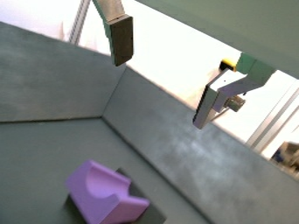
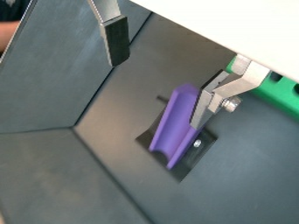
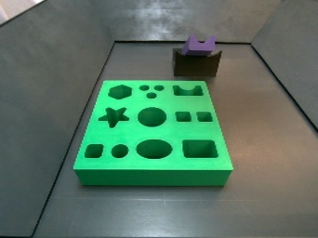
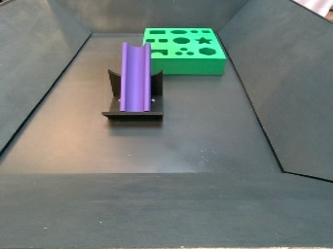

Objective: Pick up the arch object. Move up. Place the arch object on the fixture. Regrasp the arch object. Move to above the board. Insert the arch object.
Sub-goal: Regrasp the arch object.

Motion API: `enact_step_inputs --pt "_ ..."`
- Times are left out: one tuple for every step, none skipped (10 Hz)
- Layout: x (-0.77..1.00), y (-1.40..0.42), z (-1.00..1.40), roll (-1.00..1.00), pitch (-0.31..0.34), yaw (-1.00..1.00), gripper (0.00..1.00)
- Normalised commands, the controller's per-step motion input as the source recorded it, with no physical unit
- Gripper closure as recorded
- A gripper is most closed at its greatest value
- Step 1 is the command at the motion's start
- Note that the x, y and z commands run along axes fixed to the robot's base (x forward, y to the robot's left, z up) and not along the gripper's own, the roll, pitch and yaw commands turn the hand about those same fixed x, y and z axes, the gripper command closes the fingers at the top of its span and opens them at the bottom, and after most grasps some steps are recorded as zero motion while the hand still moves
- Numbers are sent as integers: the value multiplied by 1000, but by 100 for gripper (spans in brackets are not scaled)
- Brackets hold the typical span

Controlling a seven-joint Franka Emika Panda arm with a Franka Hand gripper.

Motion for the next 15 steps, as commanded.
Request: enact_step_inputs --pt "107 -50 -10 815 208 210 0" --pt "113 -53 -8 564 170 227 0" --pt "113 -53 -8 388 137 236 0" --pt "100 -39 2 245 90 236 0" --pt "94 -41 0 209 64 233 0" --pt "88 -46 -9 179 18 208 0" --pt "36 47 -1000 309 -4 109 0" --pt "42 46 -1000 302 -18 77 0" --pt "44 40 -1000 270 -23 68 0" --pt "49 30 -1000 192 -33 54 0" --pt "56 28 -1000 143 -40 46 0" --pt "67 25 -1000 97 -45 34 0" --pt "74 24 -1000 85 -46 30 0" --pt "87 20 -1000 66 -43 20 0" --pt "103 14 -1000 61 -32 13 0"
